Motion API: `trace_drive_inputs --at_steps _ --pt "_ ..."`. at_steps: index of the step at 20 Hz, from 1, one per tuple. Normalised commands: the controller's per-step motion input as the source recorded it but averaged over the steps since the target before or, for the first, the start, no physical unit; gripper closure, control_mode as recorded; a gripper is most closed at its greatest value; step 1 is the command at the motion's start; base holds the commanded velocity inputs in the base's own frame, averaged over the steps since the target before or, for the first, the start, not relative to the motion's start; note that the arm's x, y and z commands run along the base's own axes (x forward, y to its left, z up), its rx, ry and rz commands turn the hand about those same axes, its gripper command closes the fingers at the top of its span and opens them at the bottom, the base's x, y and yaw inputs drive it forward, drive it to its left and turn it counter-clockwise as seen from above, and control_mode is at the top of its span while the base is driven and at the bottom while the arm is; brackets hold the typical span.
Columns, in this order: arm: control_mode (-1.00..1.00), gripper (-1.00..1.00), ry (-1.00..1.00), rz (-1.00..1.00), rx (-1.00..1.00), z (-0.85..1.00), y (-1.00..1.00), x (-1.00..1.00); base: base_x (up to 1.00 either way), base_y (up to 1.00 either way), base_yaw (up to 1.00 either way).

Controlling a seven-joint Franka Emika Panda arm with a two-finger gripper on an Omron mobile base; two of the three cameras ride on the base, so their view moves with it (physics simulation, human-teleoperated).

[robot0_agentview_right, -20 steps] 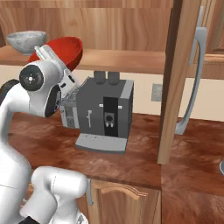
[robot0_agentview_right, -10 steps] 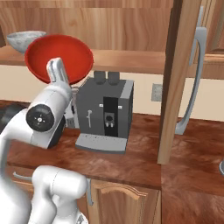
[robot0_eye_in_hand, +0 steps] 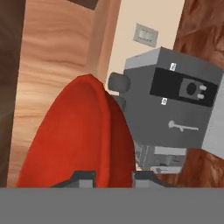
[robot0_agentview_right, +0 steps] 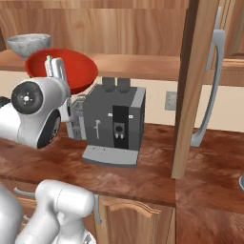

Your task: Pick up the bowls from the cabinet and place each bowl in front of a stool on the dining counter.

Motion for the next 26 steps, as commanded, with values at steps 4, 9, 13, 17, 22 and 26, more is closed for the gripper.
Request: trace_drive_inputs --at_steps 4,9,13,17,22,26 --pt "-1.0 1.0 0.27 0.0 -0.21 0.04 0.27 0.0 0.0 0.0 0.0" --pt "1.0 1.0 0.15 0.0 -0.12 0.0 0.17 0.0 0.0 0.15 0.0" --pt "1.0 1.0 0.0 0.0 0.0 0.0 0.0 0.0 -0.17 0.4 0.05" --pt "1.0 1.0 0.0 0.0 0.0 0.0 0.0 0.0 -0.61 0.39 0.11" --pt "1.0 1.0 0.0 0.0 0.0 0.0 0.0 0.0 -0.88 0.4 0.13" --pt "1.0 1.0 0.0 0.0 0.0 0.0 0.0 0.0 -1.0 0.52 0.15"
